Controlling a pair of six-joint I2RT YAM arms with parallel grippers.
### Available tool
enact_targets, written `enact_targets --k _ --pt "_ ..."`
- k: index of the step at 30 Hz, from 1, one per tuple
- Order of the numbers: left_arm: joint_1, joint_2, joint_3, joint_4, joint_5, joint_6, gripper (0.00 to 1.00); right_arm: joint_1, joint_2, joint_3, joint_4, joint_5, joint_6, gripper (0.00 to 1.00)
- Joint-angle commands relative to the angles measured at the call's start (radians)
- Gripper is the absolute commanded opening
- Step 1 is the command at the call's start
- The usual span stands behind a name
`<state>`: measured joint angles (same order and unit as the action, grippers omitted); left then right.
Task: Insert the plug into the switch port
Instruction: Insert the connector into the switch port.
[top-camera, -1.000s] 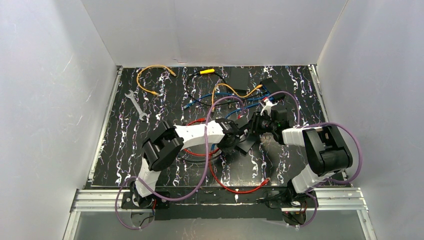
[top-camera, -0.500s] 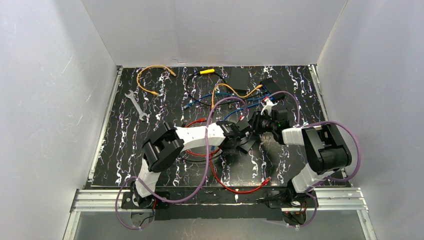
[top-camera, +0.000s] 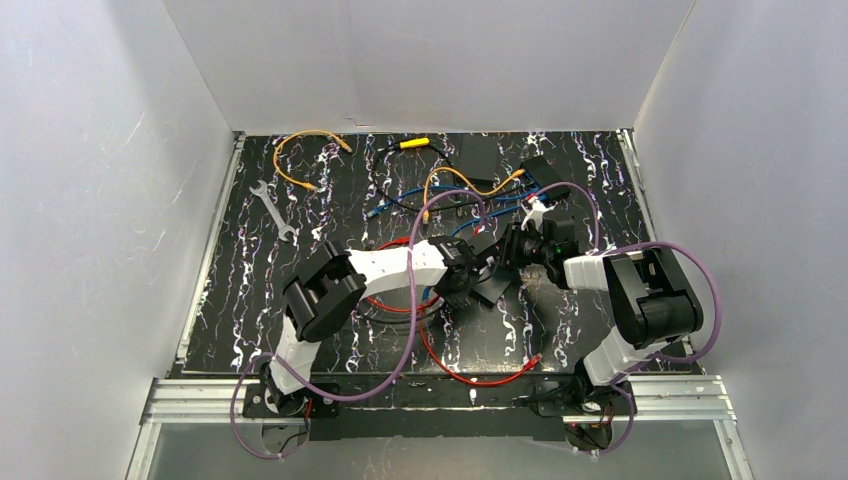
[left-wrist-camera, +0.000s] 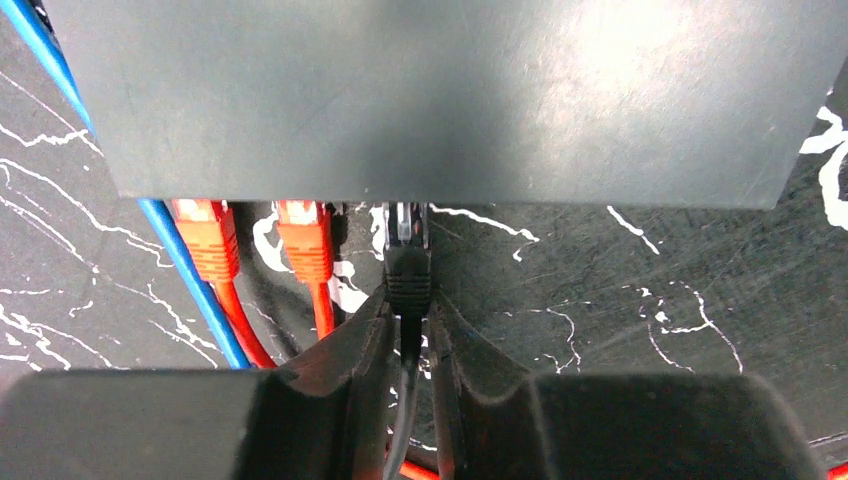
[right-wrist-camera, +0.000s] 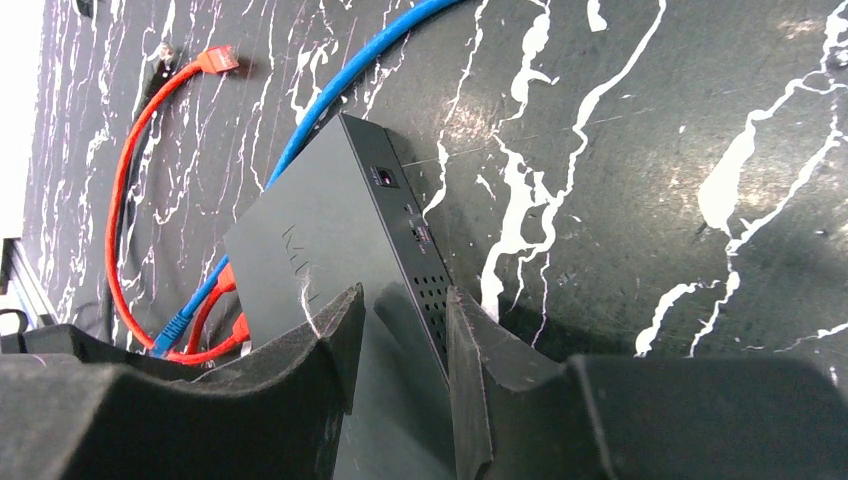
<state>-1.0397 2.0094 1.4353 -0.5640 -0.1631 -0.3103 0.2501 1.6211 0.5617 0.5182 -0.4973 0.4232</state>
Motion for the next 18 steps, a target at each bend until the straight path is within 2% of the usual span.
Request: enact_targets --k 1,6,11,13,18 --pt "0.002 0.018 -0.006 0.024 0.068 -0.020 0.19 0.017 0.002 0.016 -0.016 -0.066 0.011 0.43" --pt "0.003 0.023 0.004 0.013 0.077 -0.019 0.24 0.017 0.001 0.015 -0.017 -0.066 0.006 0.43" --pt "0.003 0.021 0.003 0.005 0.077 -0.019 0.24 0.017 0.001 0.017 -0.021 -0.065 0.003 0.43" --pt "0.004 0.024 0.005 -0.001 0.077 -0.019 0.21 0.017 0.000 0.019 -0.023 -0.064 0.001 0.43" --pt "0.004 0.021 0.001 -0.005 0.076 -0.019 0.07 0.017 -0.001 0.020 -0.028 -0.064 -0.001 0.43"
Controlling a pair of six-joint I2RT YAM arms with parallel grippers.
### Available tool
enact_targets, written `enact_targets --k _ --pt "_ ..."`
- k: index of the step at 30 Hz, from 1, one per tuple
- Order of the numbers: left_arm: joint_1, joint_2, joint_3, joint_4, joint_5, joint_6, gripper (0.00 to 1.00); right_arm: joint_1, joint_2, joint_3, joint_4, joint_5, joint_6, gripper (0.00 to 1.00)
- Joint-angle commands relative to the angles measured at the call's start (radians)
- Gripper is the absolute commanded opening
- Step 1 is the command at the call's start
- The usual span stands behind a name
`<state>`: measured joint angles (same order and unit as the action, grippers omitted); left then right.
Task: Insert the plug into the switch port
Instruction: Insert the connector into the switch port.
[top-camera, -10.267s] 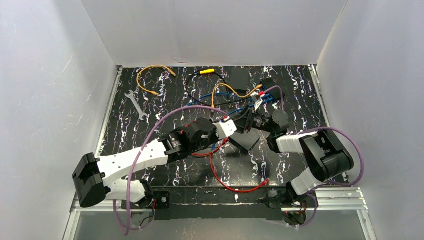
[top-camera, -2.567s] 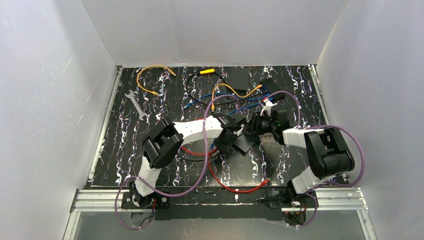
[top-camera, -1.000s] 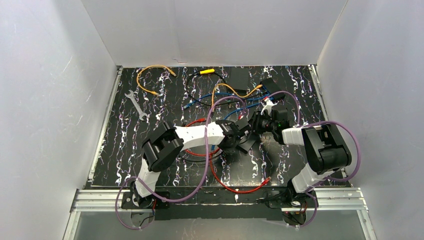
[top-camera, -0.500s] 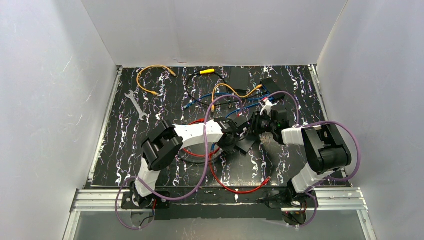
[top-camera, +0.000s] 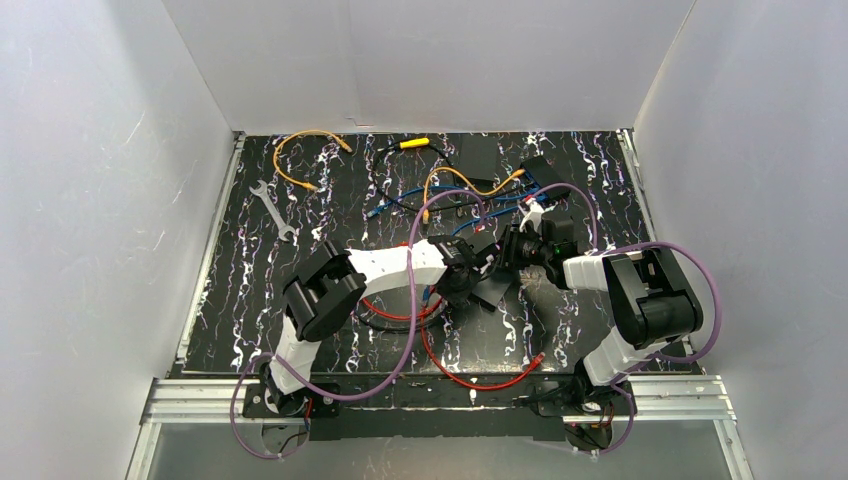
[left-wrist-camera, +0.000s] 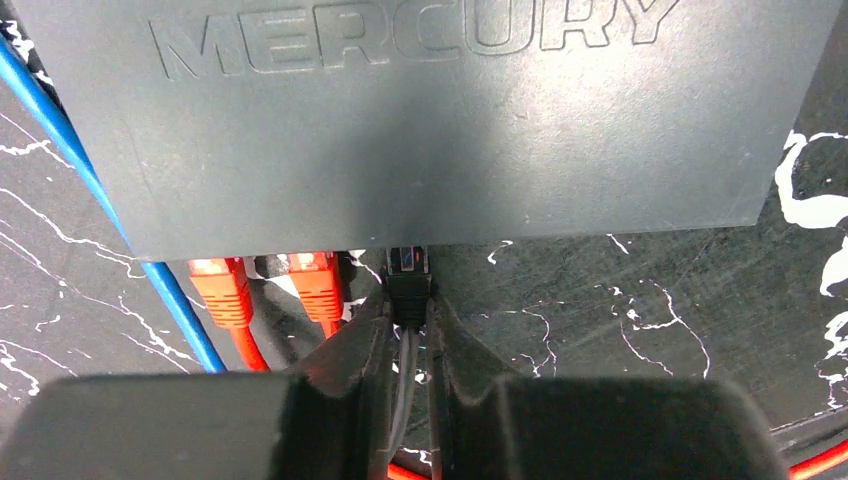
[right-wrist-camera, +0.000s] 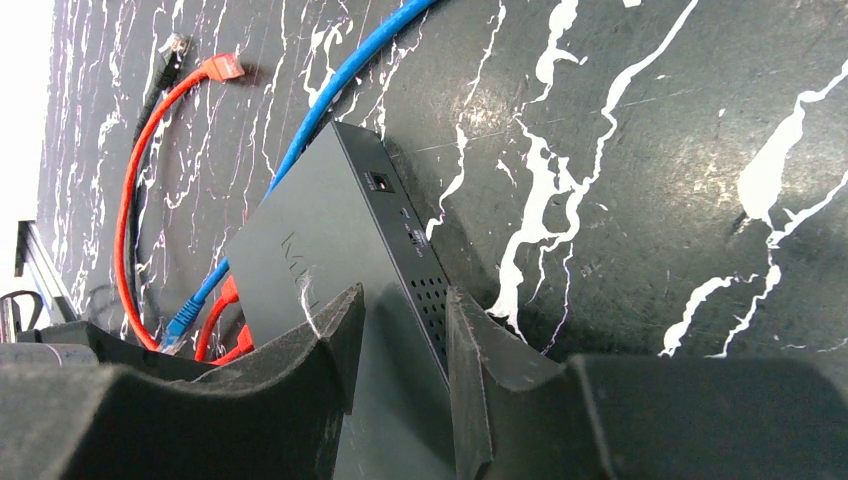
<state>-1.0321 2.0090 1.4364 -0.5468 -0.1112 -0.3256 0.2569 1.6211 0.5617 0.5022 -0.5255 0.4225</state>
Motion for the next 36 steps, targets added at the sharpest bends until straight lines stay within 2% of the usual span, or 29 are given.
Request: enact_targets --k 1,3,8,14,21,29,32,36 --pt "-0.004 0.019 -0.002 -0.017 0.026 -0.001 0.04 0.010 -0.001 0.020 -0.011 -0.038 -0.001 0.43" --pt "-0.002 0.017 -0.003 -0.004 0.029 0.006 0.00 0.009 0.001 0.021 -0.012 -0.045 -0.001 0.43" --pt "0.011 0.001 0.004 0.030 0.011 0.017 0.00 0.010 0.004 0.030 -0.020 -0.090 -0.001 0.42" --pt "0.086 -0.037 0.010 0.094 0.040 0.020 0.00 0.011 0.035 0.044 -0.004 -0.192 0.018 0.42" --pt "0.105 -0.047 0.076 0.134 0.012 0.153 0.00 0.036 0.127 0.070 0.094 -0.374 0.076 0.42" --pt "0.117 -0.112 0.017 0.282 -0.007 0.348 0.00 0.127 0.172 0.156 -0.071 -0.430 -0.055 0.42" --pt "0.135 -0.149 -0.027 0.341 -0.025 0.335 0.00 0.151 0.187 0.185 -0.132 -0.463 -0.092 0.42" --pt "0.174 -0.200 -0.096 0.396 -0.078 0.189 0.00 0.165 0.209 0.202 -0.162 -0.493 -0.101 0.42"
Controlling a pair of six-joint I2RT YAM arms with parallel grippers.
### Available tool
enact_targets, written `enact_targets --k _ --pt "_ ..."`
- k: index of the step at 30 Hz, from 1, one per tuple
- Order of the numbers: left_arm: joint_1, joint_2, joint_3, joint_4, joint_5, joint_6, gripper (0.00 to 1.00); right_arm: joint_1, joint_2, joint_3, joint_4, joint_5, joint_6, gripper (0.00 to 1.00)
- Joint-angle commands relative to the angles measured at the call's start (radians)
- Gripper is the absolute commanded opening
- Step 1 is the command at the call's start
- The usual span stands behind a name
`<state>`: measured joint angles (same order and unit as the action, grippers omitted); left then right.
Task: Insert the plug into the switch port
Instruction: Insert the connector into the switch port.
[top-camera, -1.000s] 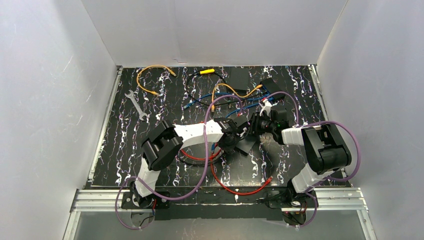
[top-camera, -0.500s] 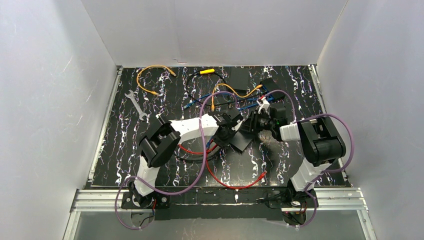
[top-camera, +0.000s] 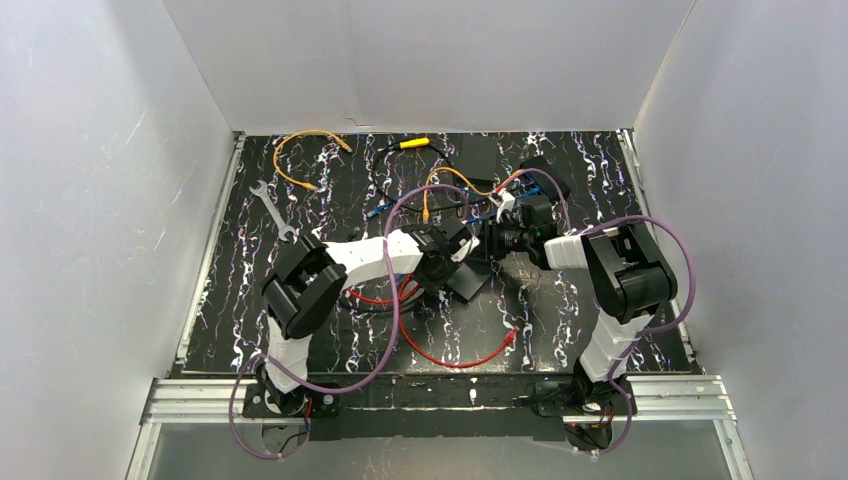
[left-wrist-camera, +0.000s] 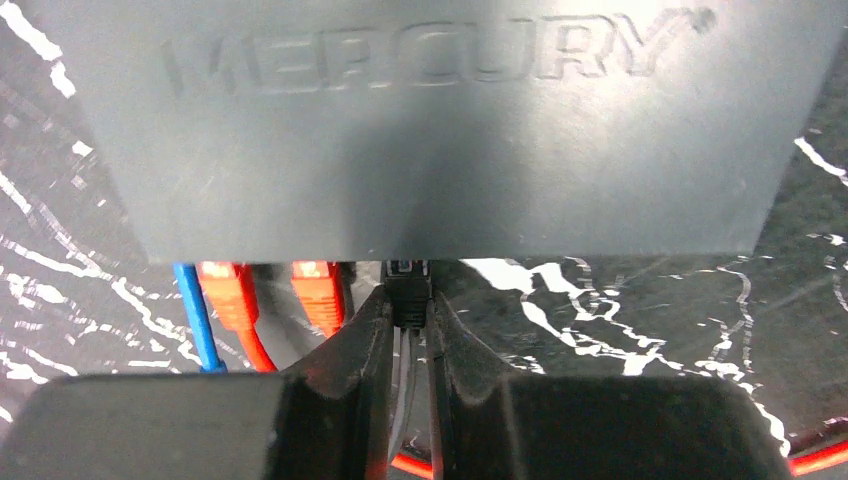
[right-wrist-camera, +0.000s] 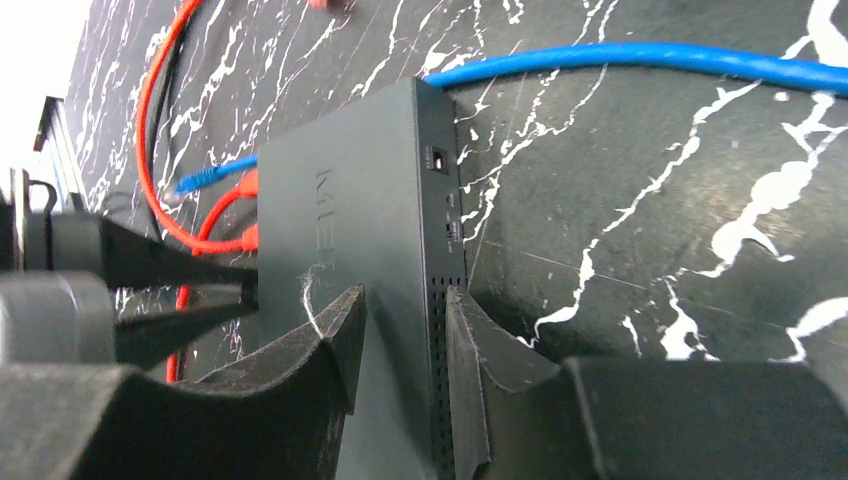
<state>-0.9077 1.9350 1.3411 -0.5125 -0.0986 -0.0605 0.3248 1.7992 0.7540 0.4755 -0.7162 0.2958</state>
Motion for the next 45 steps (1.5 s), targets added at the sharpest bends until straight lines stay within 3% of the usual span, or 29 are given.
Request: enact_targets --k 1,5,10,18,29,45 --pt "0.058 -0.136 -0.019 0.375 -0.097 -0.106 0.00 0.097 0.031 0.010 -0.135 -0.306 0.027 0.42" --pt "0.073 -0.167 -0.085 0.478 -0.057 -0.131 0.00 0.112 0.037 0.017 -0.133 -0.334 0.025 0.42" --pt "0.073 -0.168 -0.079 0.543 0.058 -0.041 0.00 0.124 0.035 0.019 -0.133 -0.338 0.019 0.42" --pt "0.072 -0.185 -0.178 0.464 0.216 0.097 0.00 0.045 -0.057 -0.041 -0.099 -0.176 0.041 0.49" --pt "0.073 -0.230 -0.336 0.440 0.231 0.133 0.00 -0.032 -0.058 -0.077 -0.068 -0.065 0.053 0.52" --pt "0.073 -0.230 -0.299 0.422 0.266 0.188 0.00 0.002 0.010 -0.046 -0.062 -0.195 0.055 0.46"
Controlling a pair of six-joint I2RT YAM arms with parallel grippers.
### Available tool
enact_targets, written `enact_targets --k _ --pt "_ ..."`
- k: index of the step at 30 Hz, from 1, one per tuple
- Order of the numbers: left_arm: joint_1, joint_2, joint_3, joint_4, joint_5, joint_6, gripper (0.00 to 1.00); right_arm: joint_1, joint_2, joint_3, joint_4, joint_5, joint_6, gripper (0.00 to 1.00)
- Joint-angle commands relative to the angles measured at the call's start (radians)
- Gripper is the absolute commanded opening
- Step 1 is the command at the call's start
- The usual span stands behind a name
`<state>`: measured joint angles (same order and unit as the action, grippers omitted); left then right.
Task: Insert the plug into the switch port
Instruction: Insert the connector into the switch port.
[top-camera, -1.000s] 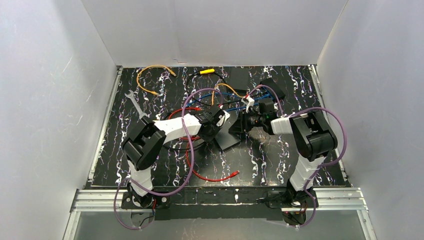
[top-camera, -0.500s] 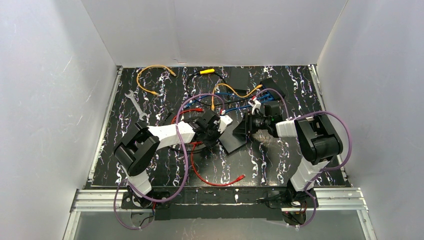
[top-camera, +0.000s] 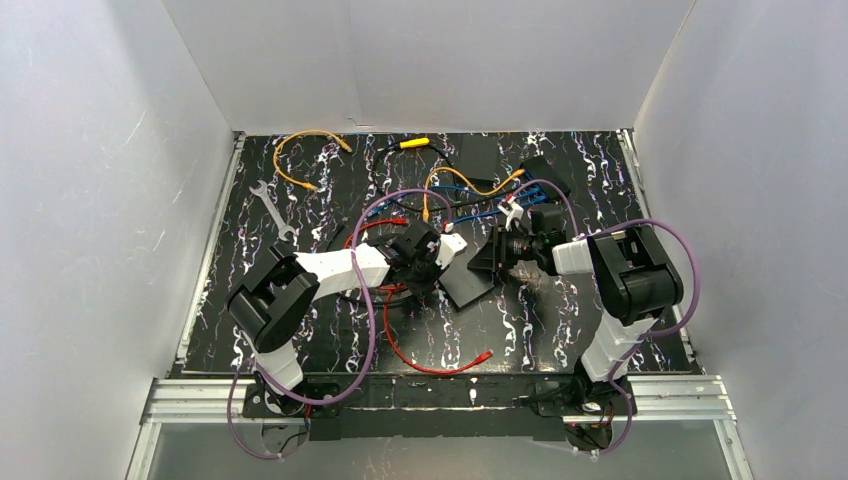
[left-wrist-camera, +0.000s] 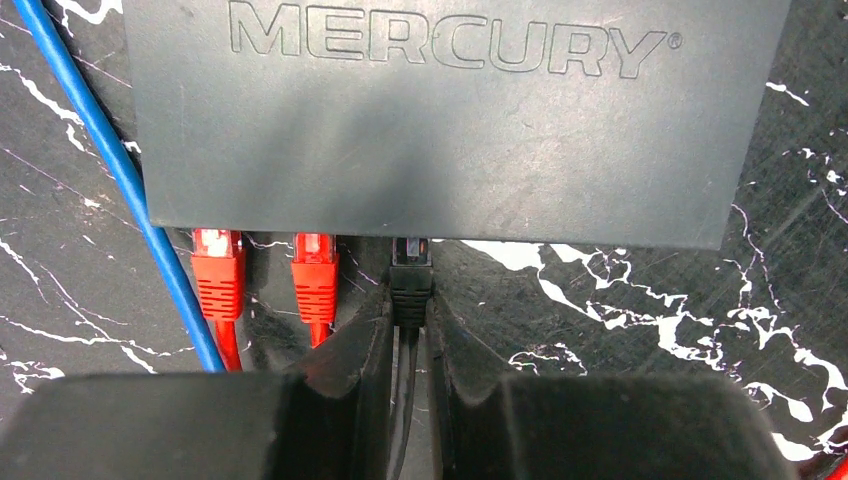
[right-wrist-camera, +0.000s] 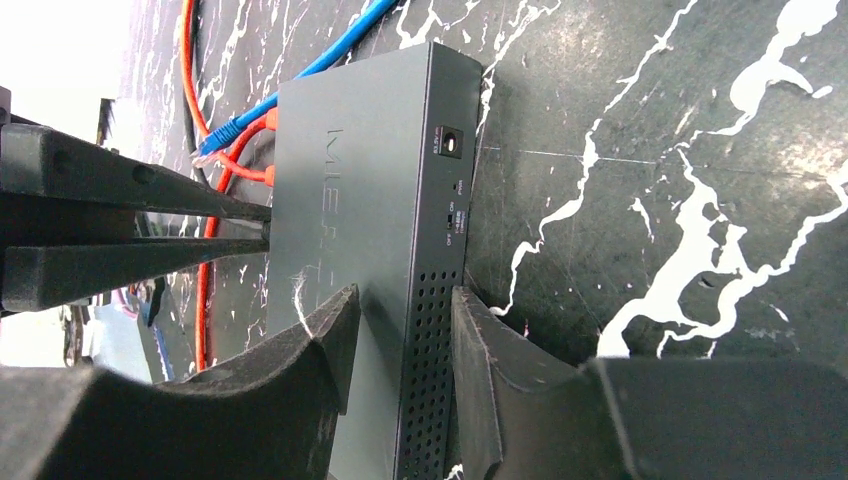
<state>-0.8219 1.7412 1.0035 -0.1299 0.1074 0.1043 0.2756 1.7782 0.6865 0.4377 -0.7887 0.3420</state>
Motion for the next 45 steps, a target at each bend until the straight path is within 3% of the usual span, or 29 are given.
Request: enact_targets --k 1,7,13,20,29,36,39,45 --pt "-0.013 -0.035 0.051 0.041 0.064 0.027 0.00 0.061 0.034 0.030 -0.038 -0.135 -0.001 0.46" --pt "-0.014 -0.025 0.131 0.094 0.135 0.052 0.00 0.134 0.099 0.065 0.005 -0.290 0.030 0.46" --pt "-0.013 0.002 0.192 0.186 0.139 0.033 0.00 0.178 0.105 0.080 0.000 -0.338 0.028 0.47" --pt "-0.014 0.031 0.255 0.216 -0.069 -0.038 0.00 0.195 0.101 0.088 -0.016 -0.355 0.020 0.46" --pt "-0.014 0.021 0.198 0.326 -0.282 -0.170 0.00 0.197 0.101 0.087 -0.015 -0.356 0.020 0.46" --pt "-0.013 0.025 0.136 0.394 -0.115 -0.156 0.00 0.180 0.101 0.086 -0.023 -0.330 0.004 0.45" --pt "-0.013 0.027 0.093 0.403 -0.030 -0.130 0.00 0.133 0.074 0.088 -0.104 -0.262 -0.064 0.45" --pt "-0.013 -0.002 -0.001 0.412 -0.030 -0.109 0.00 0.048 0.043 0.067 -0.120 -0.121 -0.072 0.57"
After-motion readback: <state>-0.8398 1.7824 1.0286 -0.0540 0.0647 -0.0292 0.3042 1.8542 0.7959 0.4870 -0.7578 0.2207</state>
